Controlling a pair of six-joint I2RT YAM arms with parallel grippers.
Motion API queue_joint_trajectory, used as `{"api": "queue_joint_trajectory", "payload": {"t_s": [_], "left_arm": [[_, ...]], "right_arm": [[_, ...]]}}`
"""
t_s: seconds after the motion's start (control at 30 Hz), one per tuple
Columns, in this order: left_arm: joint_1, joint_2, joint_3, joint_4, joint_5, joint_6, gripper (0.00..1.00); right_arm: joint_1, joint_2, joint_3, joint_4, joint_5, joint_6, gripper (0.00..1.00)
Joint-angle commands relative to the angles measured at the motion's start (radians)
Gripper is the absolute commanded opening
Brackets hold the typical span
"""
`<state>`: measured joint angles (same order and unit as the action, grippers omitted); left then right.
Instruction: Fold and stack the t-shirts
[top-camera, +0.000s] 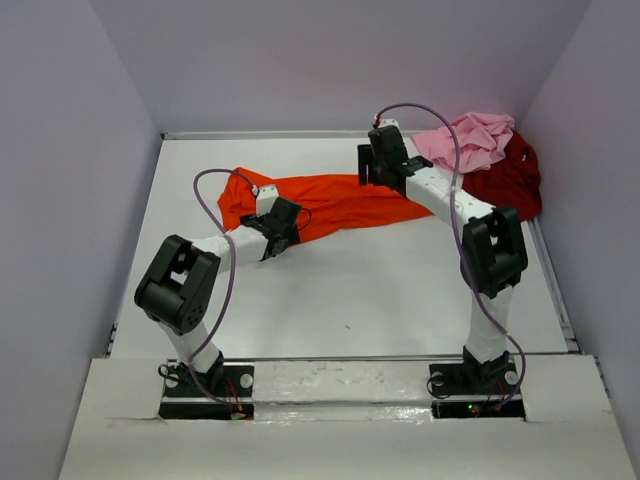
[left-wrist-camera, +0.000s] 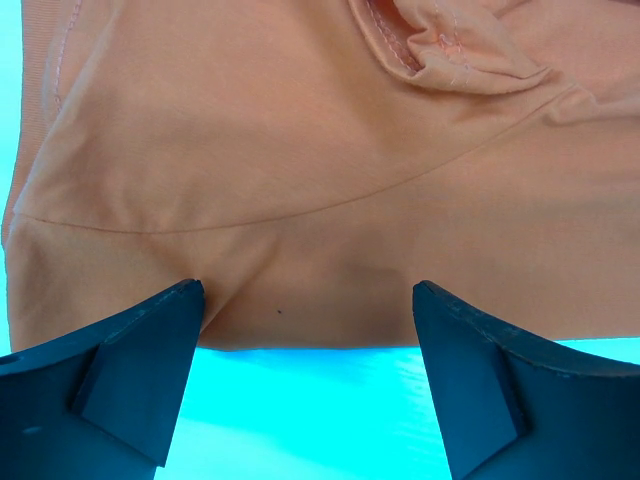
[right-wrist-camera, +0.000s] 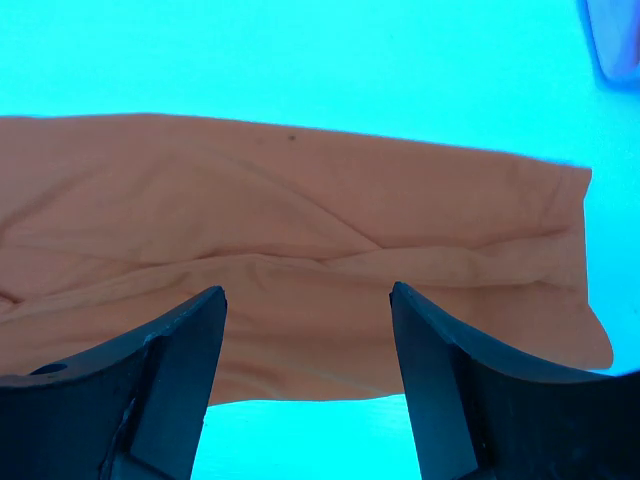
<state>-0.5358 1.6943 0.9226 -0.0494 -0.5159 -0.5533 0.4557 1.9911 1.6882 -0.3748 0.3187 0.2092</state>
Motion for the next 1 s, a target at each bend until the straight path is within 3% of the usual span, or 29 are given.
{"api": "queue_joint_trajectory", "payload": {"t_s": [0.0,0.1,0.4,0.97], "left_arm": [[-0.004,-0.054,-0.014,0.006,-0.013,0.012,0.95],[-0.007,-0.059,-0.019,0.01,-0.012,0.012,0.95],[-0.009,-0.051,-0.014,0.011,-0.018,0.015,0.95],[-0.01,-0.039,-0.013,-0.001,-0.032,0.016,0.95]], "right_arm": [[-0.069,0.017,-0.073,0.017,0.008,0.086,0.73],[-0.126,0.034,-0.117,0.017,-0.088,0.159,0.72],[-0.169,0.067,-0.14,0.025,-0.064,0.194,0.73],[-0.207,0.192,0.005,0.03,-0.072,0.154,0.73]]}}
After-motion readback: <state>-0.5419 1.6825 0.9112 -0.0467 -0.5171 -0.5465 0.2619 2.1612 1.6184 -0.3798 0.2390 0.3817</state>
